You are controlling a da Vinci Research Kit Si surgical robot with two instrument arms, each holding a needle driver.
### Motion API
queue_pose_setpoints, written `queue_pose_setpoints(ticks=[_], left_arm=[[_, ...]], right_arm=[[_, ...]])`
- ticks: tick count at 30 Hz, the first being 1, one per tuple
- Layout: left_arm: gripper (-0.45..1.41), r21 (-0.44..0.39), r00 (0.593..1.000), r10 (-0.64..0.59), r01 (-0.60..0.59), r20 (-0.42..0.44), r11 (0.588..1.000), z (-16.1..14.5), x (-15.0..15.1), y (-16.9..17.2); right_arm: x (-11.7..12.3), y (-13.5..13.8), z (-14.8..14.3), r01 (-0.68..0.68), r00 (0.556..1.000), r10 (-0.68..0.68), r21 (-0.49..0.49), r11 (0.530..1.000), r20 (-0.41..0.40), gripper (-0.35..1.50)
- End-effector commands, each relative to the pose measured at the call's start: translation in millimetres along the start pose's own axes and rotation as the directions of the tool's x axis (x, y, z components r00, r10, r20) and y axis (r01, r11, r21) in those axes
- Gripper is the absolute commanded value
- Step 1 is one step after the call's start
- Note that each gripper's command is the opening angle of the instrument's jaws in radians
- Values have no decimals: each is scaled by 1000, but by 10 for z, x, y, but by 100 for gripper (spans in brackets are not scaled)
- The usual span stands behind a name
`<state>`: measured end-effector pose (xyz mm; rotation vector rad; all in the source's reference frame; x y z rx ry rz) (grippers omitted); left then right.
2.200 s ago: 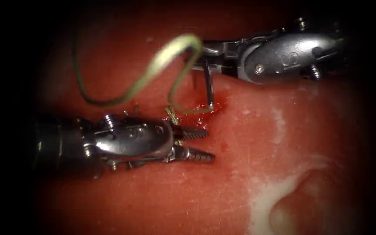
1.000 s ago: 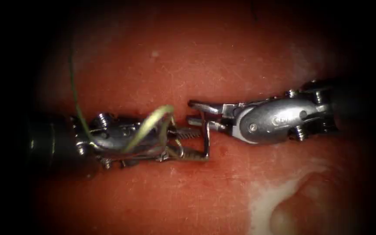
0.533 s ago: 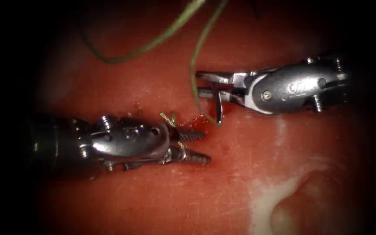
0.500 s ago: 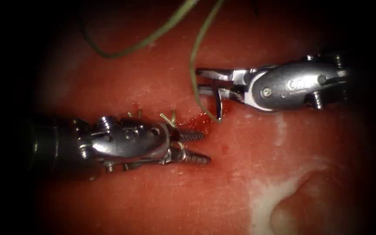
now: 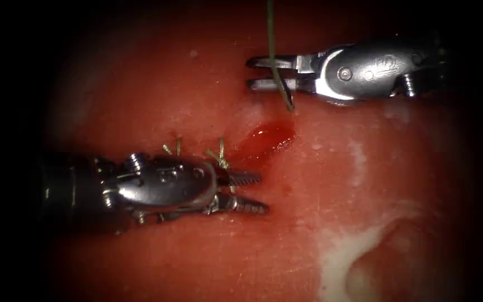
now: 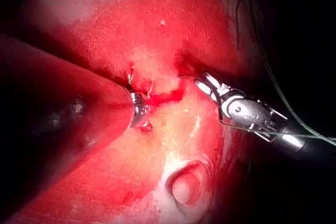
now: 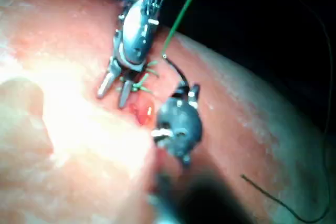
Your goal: Wound Closure
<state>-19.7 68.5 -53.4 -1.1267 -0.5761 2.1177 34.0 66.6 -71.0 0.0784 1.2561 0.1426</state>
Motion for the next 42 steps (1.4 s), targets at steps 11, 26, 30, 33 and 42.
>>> queue_pose_setpoints(ticks=[11,26,30,33,42], left_arm=[[27,-3,1000,0,0,1,1000,6,-3,1],[27,-3,1000,1,-1,4,1000,6,-3,0],[27,-3,1000,1,-1,4,1000,6,-3,0],[27,-3,1000,1,-1,4,1000,5,-4,0],[27,-3,1000,1,-1,10,1000,4,-4,-1]], right_arm=[[8,12,17,14,1000,-14,-38,999,6,-35],[-6,39,51,-346,934,331,100,933,136,-35],[-8,39,56,-407,908,390,104,908,152,-35],[-9,34,57,-490,866,467,114,864,179,-35],[-7,25,57,-639,763,596,148,755,251,-35]])
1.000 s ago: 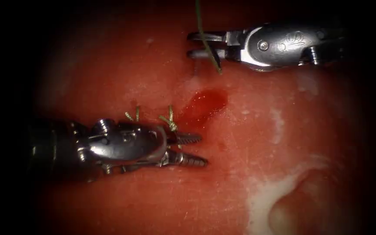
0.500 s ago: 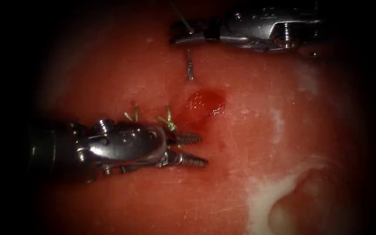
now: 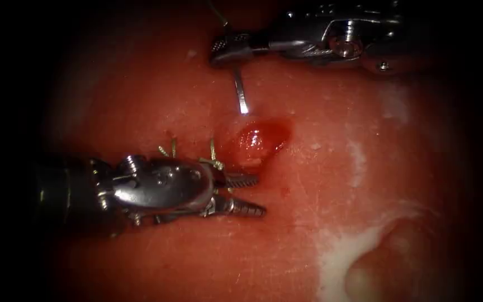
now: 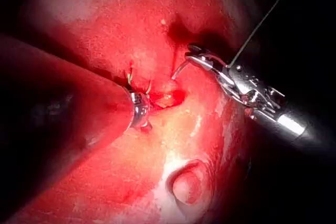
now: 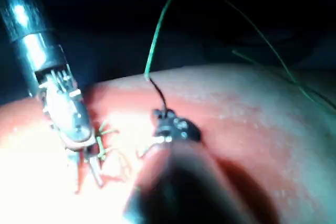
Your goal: Wound Closure
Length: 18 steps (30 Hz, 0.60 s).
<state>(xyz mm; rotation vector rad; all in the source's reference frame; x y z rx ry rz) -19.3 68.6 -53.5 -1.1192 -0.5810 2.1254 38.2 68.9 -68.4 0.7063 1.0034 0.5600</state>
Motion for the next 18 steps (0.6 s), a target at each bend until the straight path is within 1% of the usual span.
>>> queue_pose_setpoints(ticks=[1,9,14,18], left_arm=[[27,-2,1000,0,0,1,1000,8,-3,1],[27,-2,1000,0,0,1,1000,7,-3,1],[27,-2,1000,0,0,4,1000,7,-3,0],[27,-3,1000,0,0,4,1000,6,-4,0]], right_arm=[[5,2,7,-4,1000,4,-3,1000,-5,-35],[0,-3,4,-90,996,90,10,996,-2,-35],[-7,-8,10,-185,982,183,65,981,39,-35],[-11,-8,12,-227,973,223,84,970,54,-35]])
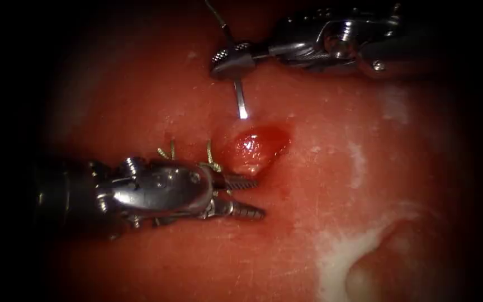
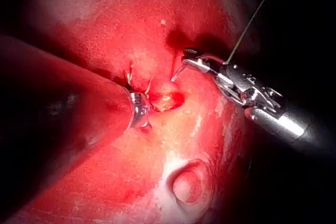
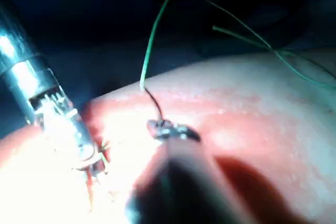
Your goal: Wound Closure
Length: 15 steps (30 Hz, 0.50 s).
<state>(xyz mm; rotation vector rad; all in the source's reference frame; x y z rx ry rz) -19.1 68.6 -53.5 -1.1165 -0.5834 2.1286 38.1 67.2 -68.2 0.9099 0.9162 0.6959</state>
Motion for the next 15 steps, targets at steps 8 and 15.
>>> queue_pose_setpoints(ticks=[8,15], left_arm=[[27,-2,1000,0,0,4,1000,7,-3,-1],[27,-3,1000,1,-1,4,1000,6,-4,-1]], right_arm=[[-2,0,5,-113,993,111,69,991,31,-35],[-13,-5,8,-198,979,192,115,973,64,-35]])
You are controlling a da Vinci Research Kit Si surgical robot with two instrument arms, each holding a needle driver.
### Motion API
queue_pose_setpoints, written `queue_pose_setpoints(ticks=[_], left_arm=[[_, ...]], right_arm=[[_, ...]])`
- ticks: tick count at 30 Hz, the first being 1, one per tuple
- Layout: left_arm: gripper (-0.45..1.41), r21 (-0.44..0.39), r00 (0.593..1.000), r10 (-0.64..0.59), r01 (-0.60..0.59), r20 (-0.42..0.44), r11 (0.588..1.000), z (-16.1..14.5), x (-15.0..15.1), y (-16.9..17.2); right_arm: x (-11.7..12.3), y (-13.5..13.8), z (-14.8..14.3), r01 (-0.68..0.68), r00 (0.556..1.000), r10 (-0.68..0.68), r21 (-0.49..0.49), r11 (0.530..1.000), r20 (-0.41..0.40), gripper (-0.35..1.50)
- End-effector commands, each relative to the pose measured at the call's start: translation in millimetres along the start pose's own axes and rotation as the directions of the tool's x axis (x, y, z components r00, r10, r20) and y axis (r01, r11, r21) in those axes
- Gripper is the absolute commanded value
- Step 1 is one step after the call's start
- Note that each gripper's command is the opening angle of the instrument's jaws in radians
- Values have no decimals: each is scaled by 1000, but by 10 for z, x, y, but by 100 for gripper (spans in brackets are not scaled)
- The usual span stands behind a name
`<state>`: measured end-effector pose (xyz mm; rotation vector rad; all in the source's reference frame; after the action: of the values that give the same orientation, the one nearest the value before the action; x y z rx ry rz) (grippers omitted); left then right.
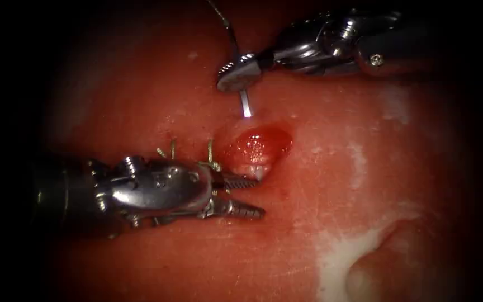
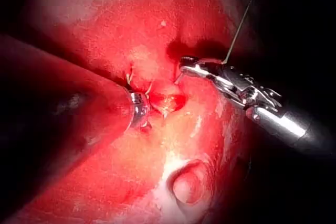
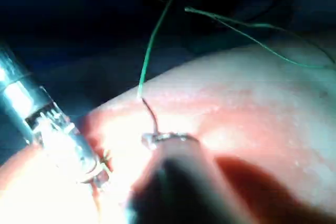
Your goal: Wound Closure
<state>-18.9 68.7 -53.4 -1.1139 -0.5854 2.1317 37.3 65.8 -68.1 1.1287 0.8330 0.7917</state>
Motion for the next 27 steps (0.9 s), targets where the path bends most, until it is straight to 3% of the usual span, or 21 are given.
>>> queue_pose_setpoints(ticks=[1,7,10,11,13,14,15,16,21,27], left_arm=[[27,-2,1000,0,0,1,1000,7,-3,0],[27,-4,1000,1,-1,1,1000,6,-3,-1],[27,-3,1000,1,-1,1,1000,6,-3,-1],[27,-4,1000,1,-1,1,1000,6,-3,-1],[27,-4,1000,1,-1,1,1000,6,-3,-1],[27,-4,1000,1,-1,1,1000,6,-3,-1],[27,-4,1000,1,-1,1,1000,6,-3,-1],[27,-3,1000,0,0,1,1000,6,-3,-1],[27,-3,1000,0,0,1,1000,6,-3,0],[27,-3,1000,0,0,1,1000,6,-3,0]], right_arm=[[-1,0,11,-11,1000,11,7,1000,5,-35],[-41,-18,16,-36,999,35,30,999,29,-35],[-42,-21,8,-32,999,33,33,999,-21,-35],[-36,-18,6,43,998,-42,14,999,-56,-11],[-27,-11,4,171,978,-177,-65,983,-106,62],[-25,-9,3,201,971,-210,-89,976,-116,76],[-22,-6,2,247,953,-268,-148,958,-139,113],[-16,-3,0,252,941,-291,-217,943,-172,128],[6,1,-10,316,900,-394,-345,884,-185,136],[23,-11,-22,343,880,-423,-326,881,-217,130]])
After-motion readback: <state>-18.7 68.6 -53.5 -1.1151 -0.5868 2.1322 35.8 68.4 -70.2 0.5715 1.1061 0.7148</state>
